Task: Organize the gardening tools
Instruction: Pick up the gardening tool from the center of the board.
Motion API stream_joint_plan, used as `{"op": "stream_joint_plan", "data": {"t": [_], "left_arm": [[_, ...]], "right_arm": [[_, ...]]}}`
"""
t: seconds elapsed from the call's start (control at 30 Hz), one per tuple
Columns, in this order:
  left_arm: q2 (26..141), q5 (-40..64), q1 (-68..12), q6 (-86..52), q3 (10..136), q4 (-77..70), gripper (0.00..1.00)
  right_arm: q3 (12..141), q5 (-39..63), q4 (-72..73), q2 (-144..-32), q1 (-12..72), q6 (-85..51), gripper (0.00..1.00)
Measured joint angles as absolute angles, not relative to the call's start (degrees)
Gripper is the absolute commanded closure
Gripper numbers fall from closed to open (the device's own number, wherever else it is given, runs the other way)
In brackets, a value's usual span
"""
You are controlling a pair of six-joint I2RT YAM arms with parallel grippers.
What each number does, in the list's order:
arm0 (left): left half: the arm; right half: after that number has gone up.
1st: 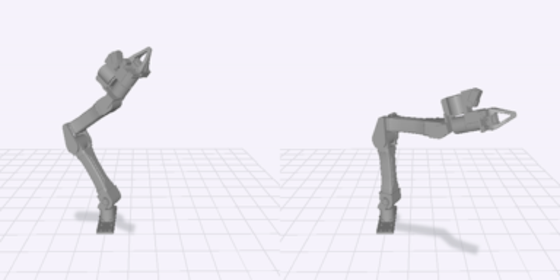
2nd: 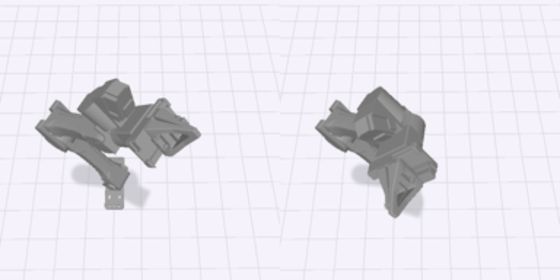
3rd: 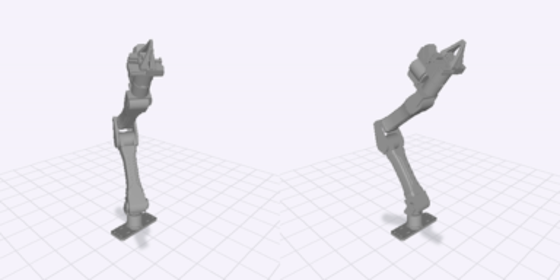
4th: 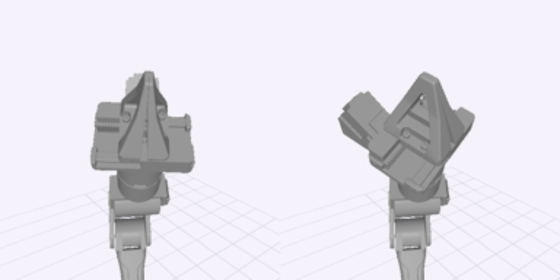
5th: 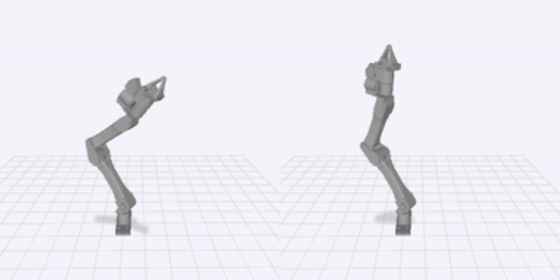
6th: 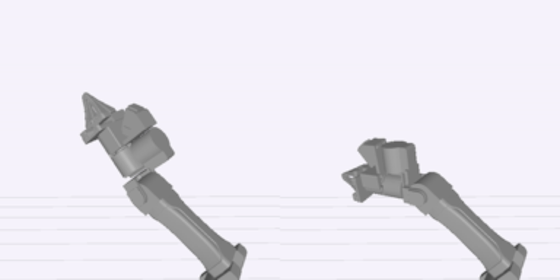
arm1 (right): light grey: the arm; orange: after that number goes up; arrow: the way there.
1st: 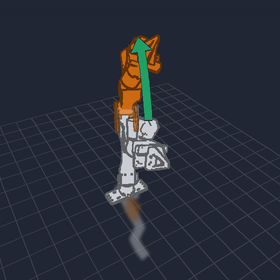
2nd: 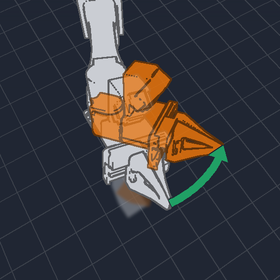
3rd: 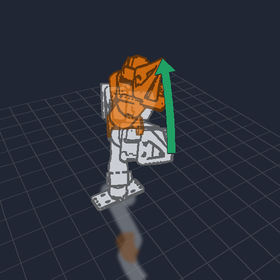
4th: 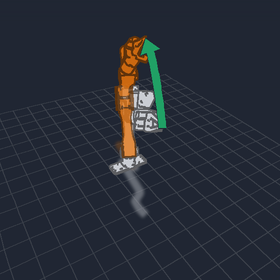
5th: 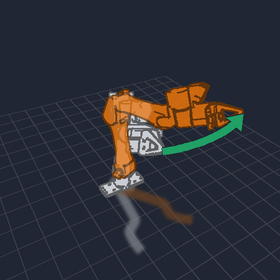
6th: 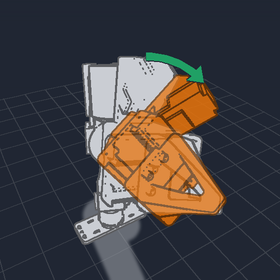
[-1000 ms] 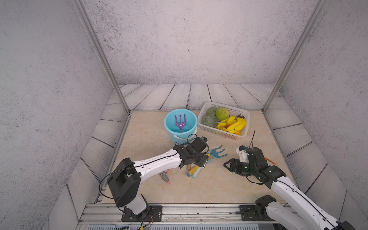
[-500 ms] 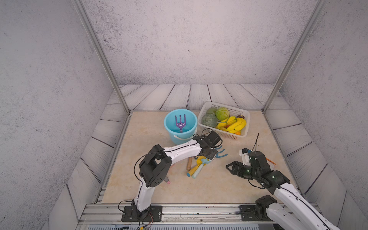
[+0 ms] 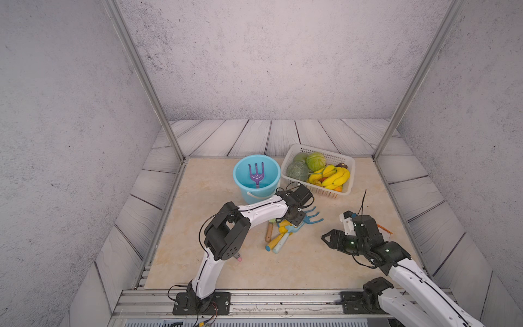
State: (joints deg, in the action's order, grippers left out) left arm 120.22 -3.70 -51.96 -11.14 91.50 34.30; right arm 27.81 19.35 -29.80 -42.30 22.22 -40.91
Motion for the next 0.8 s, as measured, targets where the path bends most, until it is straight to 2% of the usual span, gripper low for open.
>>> {"op": "stream_joint_plan", "data": {"t": [0.4,0.53,0.67,0.8], "left_arm": [[122.87,-1.41,-51.96,-10.41,91.5,34.02,0.58],[123.07,-0.8,-51.96,-10.35,91.59,34.02,0.66],[123.07,-0.73,-51.96,-10.44,91.92,34.0,0.81],[123.04,-0.69,-51.96,-10.07,92.14,34.09,0.89]], "right_arm": [[27.81,19.35,-29.74,-43.18,22.22,-40.86,0.41],[27.81,19.35,-29.74,-43.24,22.22,-40.88,0.41],[27.81,19.33,-29.74,-43.24,22.22,-40.88,0.41],[27.81,19.33,-29.71,-43.24,22.22,-40.91,0.41]]}}
